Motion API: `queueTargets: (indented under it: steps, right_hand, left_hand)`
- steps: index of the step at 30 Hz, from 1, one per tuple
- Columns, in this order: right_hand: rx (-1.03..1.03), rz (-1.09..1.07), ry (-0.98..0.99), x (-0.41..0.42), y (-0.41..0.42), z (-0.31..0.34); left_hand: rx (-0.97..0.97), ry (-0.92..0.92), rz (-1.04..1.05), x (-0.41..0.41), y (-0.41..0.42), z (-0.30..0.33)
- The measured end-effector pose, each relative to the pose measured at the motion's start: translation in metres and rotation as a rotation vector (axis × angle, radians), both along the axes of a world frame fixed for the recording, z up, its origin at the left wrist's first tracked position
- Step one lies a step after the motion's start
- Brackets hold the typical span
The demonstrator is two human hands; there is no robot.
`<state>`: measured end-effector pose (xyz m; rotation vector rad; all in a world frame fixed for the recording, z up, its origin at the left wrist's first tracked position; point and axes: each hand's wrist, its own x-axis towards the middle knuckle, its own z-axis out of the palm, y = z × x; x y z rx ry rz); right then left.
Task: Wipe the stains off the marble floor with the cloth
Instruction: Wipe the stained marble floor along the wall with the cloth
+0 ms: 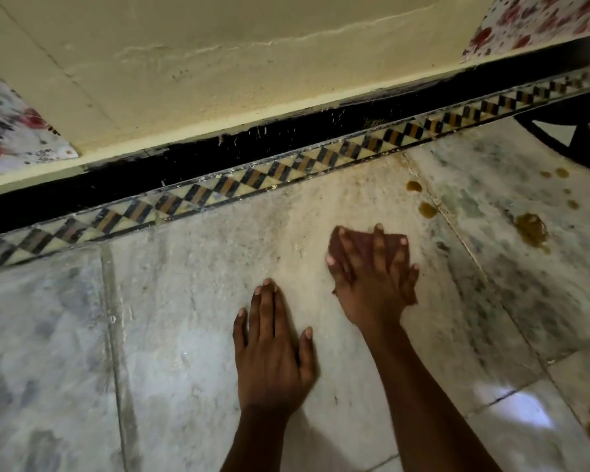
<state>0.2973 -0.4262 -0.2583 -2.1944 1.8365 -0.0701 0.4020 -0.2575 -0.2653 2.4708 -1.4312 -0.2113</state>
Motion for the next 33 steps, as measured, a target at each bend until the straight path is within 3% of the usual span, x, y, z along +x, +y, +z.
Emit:
queueTargets:
  steps: [2,5,8,11,15,17,20,22,24,26,29,31,33]
  right_hand:
    - [0.05,-0.115,-0.04,0.038,-0.011,-0.002]
    - [-0.016,0.189,-0.031,0.061,-0.005,-0.008]
    - [-0.148,0.427,0.029,0.016,0.015,-0.008]
    - [-0.098,0.243,0.065,-0.024,0.009,-0.007]
    - [0.018,-0.191,-0.054,0.018,-0.029,-0.003]
    - [0.051,-0.066,-0.065,0.04,-0.033,-0.004]
    - [-0.06,0.392,-0.028,0.027,-0.008,-0.006]
    - [-0.098,0.484,0.013,-0.013,0.015,-0.009]
    - [-0.059,0.347,0.025,-0.058,0.024,-0.008]
    - [0.001,0.055,0.048,-0.088,0.012,-0.008]
    - [0.04,-0.224,-0.004,-0.067,-0.034,-0.005]
    - [0.155,-0.142,-0.014,-0.043,-0.049,-0.001]
    - [0.097,0.022,-0.013,-0.046,-0.033,-0.001]
  left_hand:
    - [0.009,-0.015,-0.006,-0.001,0.001,-0.001]
    - [0.011,-0.016,-0.009,0.0,0.001,-0.001]
    - [-0.005,-0.007,-0.008,0.0,0.0,0.0]
    - [-0.008,-0.022,-0.01,0.0,0.0,0.0]
    - [0.012,-0.023,-0.011,0.0,-0.001,0.001]
    - [0.025,-0.025,-0.027,0.0,0.0,0.001]
    - [0.008,-0.035,-0.02,0.001,0.001,0.001]
    - [-0.007,-0.032,-0.023,0.001,0.001,0.002]
    - [-0.026,-0.05,-0.022,0.001,0.0,0.001]
    - [-0.018,-0.05,-0.027,0.001,0.0,0.002]
    - [0.003,-0.063,-0.026,-0.001,-0.001,0.0]
    - [0.021,-0.053,-0.027,-0.001,-0.001,0.0]
    - [0.016,-0.038,-0.042,0.0,-0.002,0.002]
